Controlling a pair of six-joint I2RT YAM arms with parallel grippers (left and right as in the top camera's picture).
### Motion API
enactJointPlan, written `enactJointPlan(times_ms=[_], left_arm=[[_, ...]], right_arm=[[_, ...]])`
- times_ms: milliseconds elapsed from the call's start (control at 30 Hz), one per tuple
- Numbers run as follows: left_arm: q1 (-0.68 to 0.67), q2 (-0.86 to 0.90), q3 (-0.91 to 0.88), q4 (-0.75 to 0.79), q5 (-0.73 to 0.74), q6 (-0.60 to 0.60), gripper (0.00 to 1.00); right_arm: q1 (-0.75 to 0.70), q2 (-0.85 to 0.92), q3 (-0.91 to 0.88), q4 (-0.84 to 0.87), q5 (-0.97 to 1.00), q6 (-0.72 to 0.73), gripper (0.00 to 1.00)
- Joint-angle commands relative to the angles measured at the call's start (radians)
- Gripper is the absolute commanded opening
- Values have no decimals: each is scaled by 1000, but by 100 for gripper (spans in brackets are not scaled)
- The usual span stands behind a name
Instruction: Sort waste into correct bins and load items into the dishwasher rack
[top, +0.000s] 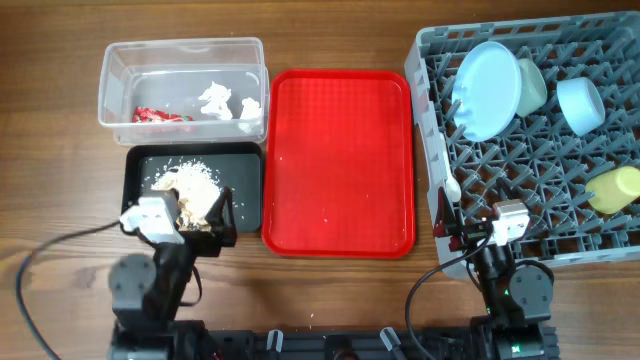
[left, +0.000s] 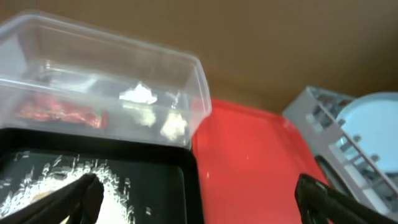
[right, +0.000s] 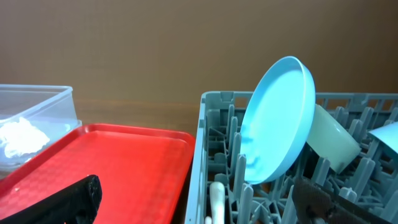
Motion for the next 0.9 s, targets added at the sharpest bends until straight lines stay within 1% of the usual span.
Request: enactJointPlan(times_ms=[0,67,167,200,267,867], left_arm=[[7,-152,-157,150,12,30,100],[7,-203,-210,206,-11,31,100],[-5,-213,-280,310,-90,31,100],[-10,-213,-294,309,-109,30,100],[-21,-213,-294,223,-110,29,100],[-26,-213,-294,230,-110,27,100]], right_arm=[[1,-5,0,4,18,-8,100],[1,-5,0,4,18,-8,100],[1,-5,0,4,18,-8,100],[1,-5,0,4,18,-8,100],[1,-5,0,4,18,-8,100],[1,-5,0,4,18,-8,100]])
